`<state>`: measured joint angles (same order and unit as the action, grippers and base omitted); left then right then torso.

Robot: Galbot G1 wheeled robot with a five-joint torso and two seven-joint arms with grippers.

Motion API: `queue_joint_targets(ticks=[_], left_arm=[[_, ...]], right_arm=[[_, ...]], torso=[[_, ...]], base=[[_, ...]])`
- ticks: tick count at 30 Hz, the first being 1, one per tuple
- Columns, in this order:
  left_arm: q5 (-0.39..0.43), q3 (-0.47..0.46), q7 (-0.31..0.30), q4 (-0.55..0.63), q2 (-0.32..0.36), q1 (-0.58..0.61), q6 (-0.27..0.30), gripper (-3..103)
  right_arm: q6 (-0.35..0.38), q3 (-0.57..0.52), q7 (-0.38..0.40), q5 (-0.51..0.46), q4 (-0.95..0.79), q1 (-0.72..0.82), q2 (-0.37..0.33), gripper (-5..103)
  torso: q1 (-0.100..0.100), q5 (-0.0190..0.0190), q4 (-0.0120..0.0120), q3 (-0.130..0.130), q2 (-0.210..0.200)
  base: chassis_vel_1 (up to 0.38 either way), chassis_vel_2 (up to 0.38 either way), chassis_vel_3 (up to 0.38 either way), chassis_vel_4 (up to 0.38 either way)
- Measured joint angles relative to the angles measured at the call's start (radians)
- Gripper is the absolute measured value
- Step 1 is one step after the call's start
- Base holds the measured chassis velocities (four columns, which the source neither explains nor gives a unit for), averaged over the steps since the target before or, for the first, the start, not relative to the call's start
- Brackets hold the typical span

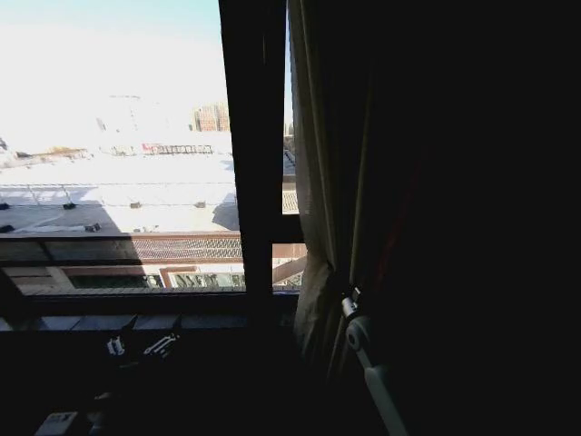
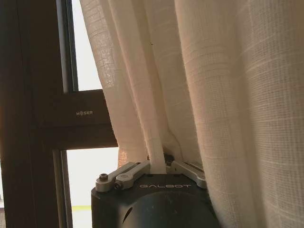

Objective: Open the curtains by pulling them apart, changing their state from closed to fully open.

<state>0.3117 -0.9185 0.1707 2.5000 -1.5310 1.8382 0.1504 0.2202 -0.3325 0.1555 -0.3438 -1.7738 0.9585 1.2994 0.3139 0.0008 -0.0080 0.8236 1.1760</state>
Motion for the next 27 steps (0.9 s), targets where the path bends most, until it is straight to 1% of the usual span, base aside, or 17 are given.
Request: queue_joint_targets(ticks=[1, 3, 14, 22, 27], left_arm=[[0.0, 0.0, 0.0, 0.0, 0.0, 0.0, -0.001, 100], [0.0, -0.001, -0.001, 0.0, 0.0, 0.001, -0.002, 100], [0.0, 0.004, -0.001, 0.0, 0.001, -0.002, -0.003, 100], [-0.002, 0.006, -0.001, -0.003, 0.001, -0.004, -0.008, 100], [-0.003, 0.006, 0.0, -0.008, 0.002, -0.005, -0.009, 100]], right_arm=[[0.0, 0.001, 0.0, 0.0, 0.0, 0.0, 0.0, 0], [0.001, 0.002, 0.0, 0.0, 0.0, 0.003, -0.001, 0], [0.007, 0.001, 0.0, -0.002, -0.002, 0.01, 0.0, 0], [0.008, 0.002, -0.001, -0.002, -0.002, 0.013, 0.002, 0], [0.006, 0.003, -0.003, 0.002, 0.006, 0.013, 0.005, 0]], torso=[[0.0, -0.0002, 0.0001, 0.0, 0.0], [0.0, -0.0019, 0.0009, 0.0, 0.0], [0.0, -0.0001, 0.0002, 0.0, 0.0], [0.0, -0.0009, 0.0005, 0.0, 0.0], [0.0, -0.0008, 0.0005, 0.0, 0.0]], base=[[0.0, 0.0, 0.0, 0.0], [0.0, 0.0, 0.0, 0.0], [0.014, 0.017, -0.013, -0.018], [-0.085, -0.074, 0.078, 0.084], [-0.178, -0.168, 0.175, 0.177]])
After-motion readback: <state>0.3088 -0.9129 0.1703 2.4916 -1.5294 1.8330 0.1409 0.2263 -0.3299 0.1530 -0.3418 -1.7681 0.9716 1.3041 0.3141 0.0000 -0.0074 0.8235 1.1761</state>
